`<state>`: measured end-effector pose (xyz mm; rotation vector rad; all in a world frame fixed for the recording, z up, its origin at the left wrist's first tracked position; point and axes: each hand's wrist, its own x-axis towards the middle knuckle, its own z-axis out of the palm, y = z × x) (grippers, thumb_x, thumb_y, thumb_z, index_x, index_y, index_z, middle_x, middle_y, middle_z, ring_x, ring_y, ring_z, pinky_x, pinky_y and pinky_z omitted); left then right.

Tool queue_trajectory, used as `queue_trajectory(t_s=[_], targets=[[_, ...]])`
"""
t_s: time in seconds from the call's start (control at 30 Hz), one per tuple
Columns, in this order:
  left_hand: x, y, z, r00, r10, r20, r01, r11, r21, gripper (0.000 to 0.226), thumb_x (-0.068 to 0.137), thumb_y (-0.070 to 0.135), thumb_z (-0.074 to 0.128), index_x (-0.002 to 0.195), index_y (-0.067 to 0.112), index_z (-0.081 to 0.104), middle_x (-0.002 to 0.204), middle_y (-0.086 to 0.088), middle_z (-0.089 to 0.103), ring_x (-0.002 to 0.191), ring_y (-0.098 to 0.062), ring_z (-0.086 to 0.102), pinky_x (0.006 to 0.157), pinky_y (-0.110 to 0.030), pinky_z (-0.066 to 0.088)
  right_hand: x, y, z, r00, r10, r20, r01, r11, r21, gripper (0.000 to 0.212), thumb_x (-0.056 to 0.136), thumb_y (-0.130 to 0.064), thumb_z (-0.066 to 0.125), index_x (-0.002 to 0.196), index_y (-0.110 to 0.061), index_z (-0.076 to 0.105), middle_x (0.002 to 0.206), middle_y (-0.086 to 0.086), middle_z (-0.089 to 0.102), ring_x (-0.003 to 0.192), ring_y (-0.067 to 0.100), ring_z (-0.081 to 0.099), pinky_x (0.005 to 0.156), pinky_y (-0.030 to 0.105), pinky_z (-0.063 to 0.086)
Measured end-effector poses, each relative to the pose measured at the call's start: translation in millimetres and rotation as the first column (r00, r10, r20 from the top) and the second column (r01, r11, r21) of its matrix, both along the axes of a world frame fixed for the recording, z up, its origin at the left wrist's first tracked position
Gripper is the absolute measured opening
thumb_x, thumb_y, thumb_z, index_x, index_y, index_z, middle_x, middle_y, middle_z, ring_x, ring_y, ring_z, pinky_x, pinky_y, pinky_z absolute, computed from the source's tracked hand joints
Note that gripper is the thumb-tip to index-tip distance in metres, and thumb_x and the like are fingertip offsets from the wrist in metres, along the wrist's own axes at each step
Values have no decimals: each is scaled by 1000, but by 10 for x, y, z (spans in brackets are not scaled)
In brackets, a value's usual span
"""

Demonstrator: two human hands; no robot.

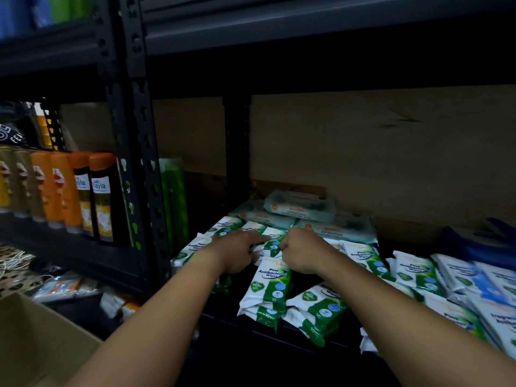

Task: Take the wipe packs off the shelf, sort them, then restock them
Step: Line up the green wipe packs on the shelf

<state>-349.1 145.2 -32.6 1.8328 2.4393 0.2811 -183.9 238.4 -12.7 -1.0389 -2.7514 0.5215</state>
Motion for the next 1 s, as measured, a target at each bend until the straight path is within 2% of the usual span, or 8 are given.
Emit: queue_trajectory(t_s=[0.17,0.27,0.33,0.43,0.53,0.7,0.9,1.0], targets=[[117,-58,12,999,22,-43,-22,1000,9,55,105,32,44,153,49,27,167,7,19,154,-20,14,117,-65,17,19,29,-31,1000,24,2,-24,1000,-21,39,91,-13,45,121,3,61,124,26,61,122,46,56,110,68,31],[196,-113,42,998,17,-58,-16,1000,23,53,106,31,43,155,45,28,168,5,16,155,-20,7,117,-71,7,121,-81,59,996,55,66,-53,998,-36,42,100,-18,45,140,-5,52,146,19,49,129,37,51,109,49,43],[226,-151,64,996,16,-85,-7,995,99,51,104,30,48,153,39,35,166,4,22,154,-19,10,117,-69,4,225,-131,120,993,74,87,-70,996,-49,50,105,-25,46,153,-13,39,159,13,35,143,31,37,114,39,36],[259,-232,100,982,-66,-177,129,918,375,44,101,30,55,144,28,51,149,2,51,140,-22,43,114,-51,34,416,-232,244,996,62,59,-65,997,37,56,104,-40,50,153,-15,38,158,13,37,146,30,31,112,36,35],[376,-423,130,960,-238,-150,281,792,541,35,103,37,54,133,22,63,130,2,66,121,-17,59,99,-33,47,667,-417,399,991,35,129,-54,988,143,71,90,-68,56,141,-19,48,145,9,48,131,27,47,103,37,43],[618,-805,-7,825,-480,-297,565,699,438,46,96,52,62,128,20,66,131,3,60,123,-15,55,98,-36,48,1012,-749,407,922,73,380,-121,987,105,122,49,-96,62,144,-28,26,144,2,43,126,27,49,93,38,45],[599,-892,-112,811,-503,-297,580,760,295,52,96,60,58,134,25,62,138,6,56,127,-13,51,99,-34,48,946,-762,234,916,71,395,-135,981,136,103,67,-73,73,143,-20,28,136,8,39,121,34,48,96,44,45],[622,-919,-115,820,-500,-278,568,770,289,47,96,57,58,133,28,63,137,6,56,125,-13,52,98,-34,47,917,-785,208,942,103,321,-136,987,83,78,67,-61,78,123,-25,36,122,2,36,113,32,48,84,40,41]])
